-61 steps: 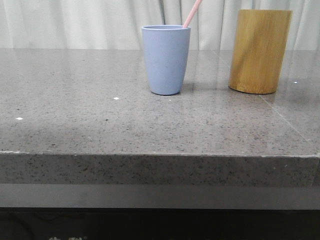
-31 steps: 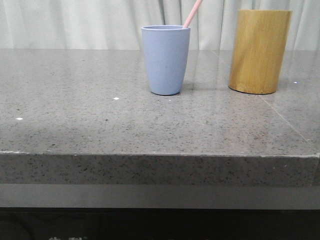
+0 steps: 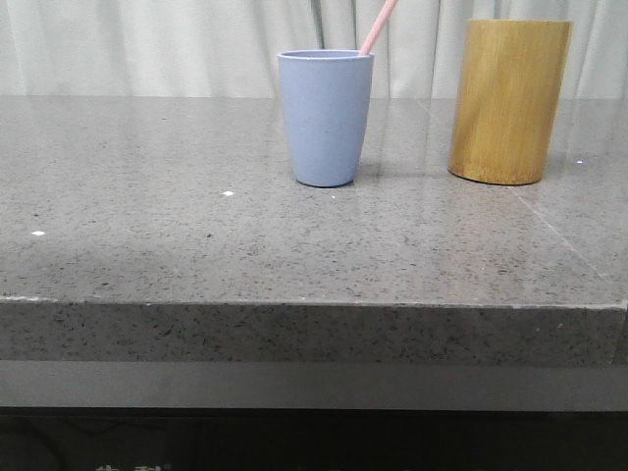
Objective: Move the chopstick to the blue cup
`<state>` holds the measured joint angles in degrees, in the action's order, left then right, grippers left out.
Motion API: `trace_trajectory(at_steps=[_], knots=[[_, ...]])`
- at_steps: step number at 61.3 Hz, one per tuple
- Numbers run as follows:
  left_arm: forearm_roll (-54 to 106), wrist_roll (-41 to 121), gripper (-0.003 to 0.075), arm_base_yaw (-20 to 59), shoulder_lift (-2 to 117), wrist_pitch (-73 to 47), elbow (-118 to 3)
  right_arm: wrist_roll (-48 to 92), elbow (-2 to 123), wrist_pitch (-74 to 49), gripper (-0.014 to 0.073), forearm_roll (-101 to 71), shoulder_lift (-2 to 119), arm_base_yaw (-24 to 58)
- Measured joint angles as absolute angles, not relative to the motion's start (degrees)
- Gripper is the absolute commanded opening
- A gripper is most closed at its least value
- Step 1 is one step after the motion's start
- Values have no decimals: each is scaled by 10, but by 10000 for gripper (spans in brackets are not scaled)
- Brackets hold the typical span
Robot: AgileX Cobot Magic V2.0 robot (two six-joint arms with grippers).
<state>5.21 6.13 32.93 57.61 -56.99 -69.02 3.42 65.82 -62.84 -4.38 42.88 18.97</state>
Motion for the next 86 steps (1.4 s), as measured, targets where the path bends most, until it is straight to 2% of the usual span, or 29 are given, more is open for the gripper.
trace_trajectory(at_steps=[15, 43, 49, 58, 62, 65, 86], knots=[[52, 61, 368, 329, 576, -570, -690, 33, 632, -621, 338, -44, 387, 190], [52, 61, 358, 329, 576, -570, -690, 33, 632, -600, 332, -44, 385, 190], [52, 61, 249, 329, 576, -570, -690, 33, 632, -598, 256, -44, 385, 190], [52, 61, 43, 329, 576, -570, -690, 33, 632, -595, 34, -44, 385, 190], [52, 61, -18, 329, 576, -570, -690, 33, 632, -595, -62, -44, 385, 190], [52, 61, -19, 329, 576, -570, -690, 33, 632, -594, -127, -44, 385, 190], [52, 61, -19, 329, 576, -570, -690, 32, 632, -590, -119, -44, 385, 190]])
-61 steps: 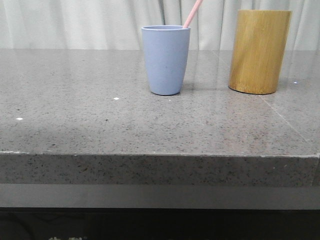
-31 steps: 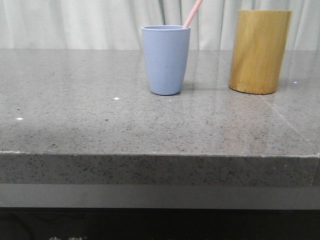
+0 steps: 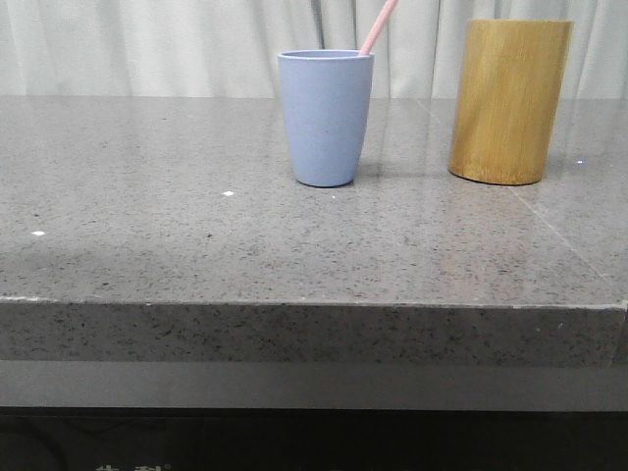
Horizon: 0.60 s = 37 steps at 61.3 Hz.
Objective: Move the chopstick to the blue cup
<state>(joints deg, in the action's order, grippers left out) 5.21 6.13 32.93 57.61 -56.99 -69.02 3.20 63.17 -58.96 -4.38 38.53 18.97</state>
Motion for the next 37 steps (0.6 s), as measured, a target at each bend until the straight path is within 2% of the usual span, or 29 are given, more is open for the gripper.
trace_trajectory(at_steps=[22, 37], knots=[[45, 61, -19, 326, 576, -560, -688, 32, 632, -590, -119, -44, 385, 190], [39, 61, -19, 221, 502, -466, -612, 32, 632, -590, -119, -44, 385, 190]])
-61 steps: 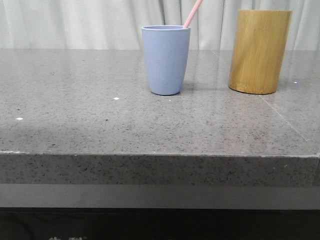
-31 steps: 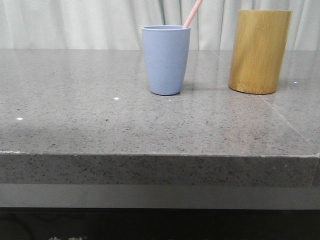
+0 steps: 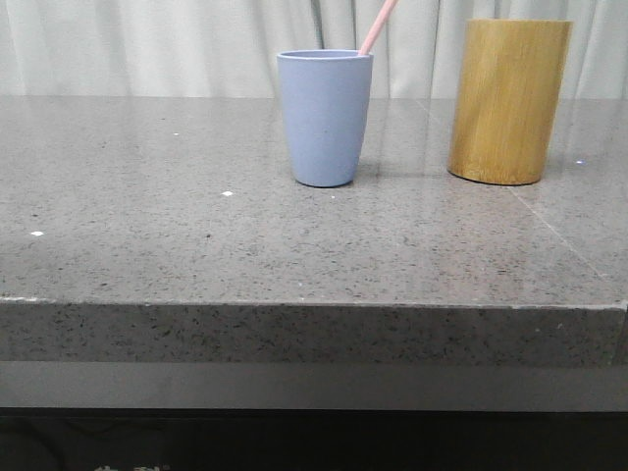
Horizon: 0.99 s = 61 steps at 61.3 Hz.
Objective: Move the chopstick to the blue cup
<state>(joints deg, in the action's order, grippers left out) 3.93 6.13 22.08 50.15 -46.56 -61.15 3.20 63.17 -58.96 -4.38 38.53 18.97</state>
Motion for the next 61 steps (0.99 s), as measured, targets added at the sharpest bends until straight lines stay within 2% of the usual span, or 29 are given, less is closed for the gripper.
trace_trajectory(at_steps=[23, 38, 48, 61], knots=[[7, 61, -19, 73, 211, -167, -264, 32, 632, -590, -119, -43, 385, 190], [42, 61, -19, 59, 50, -74, -72, 32, 632, -590, -119, -43, 385, 190], [56, 61, -19, 59, 2, -10, 0, 32, 632, -590, -119, -43, 385, 190], [60, 61, -19, 40, -2, 35, 2, 32, 632, -590, -119, -43, 385, 190]])
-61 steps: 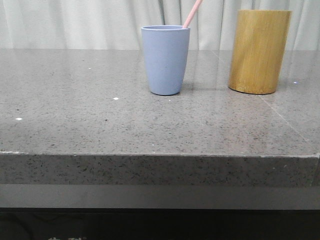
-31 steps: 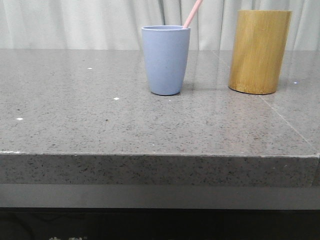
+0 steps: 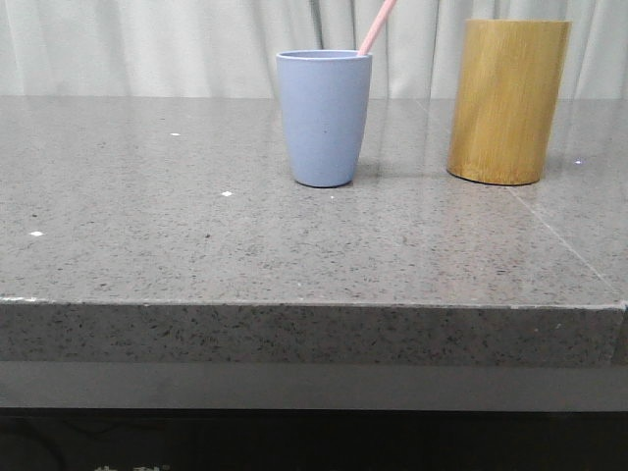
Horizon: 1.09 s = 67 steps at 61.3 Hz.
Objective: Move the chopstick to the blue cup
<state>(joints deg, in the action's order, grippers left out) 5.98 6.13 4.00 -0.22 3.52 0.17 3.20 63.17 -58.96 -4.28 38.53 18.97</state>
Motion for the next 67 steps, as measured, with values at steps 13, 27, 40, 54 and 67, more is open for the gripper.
trace_trajectory(at_steps=[13, 27, 40, 54, 67], knots=[[61, 61, -19, 35, -2, 34, 2, 32, 632, -590, -119, -43, 385, 190], [63, 61, -19, 36, -2, 11, 2, 32, 632, -590, -119, -43, 385, 190], [73, 61, -19, 38, -2, 9, 2, 32, 632, -590, -119, -43, 385, 190], [75, 61, -19, 38, -2, 9, 2, 32, 632, -590, -119, -43, 385, 190], [75, 61, -19, 38, -2, 9, 2, 32, 632, -590, -119, -43, 385, 190]])
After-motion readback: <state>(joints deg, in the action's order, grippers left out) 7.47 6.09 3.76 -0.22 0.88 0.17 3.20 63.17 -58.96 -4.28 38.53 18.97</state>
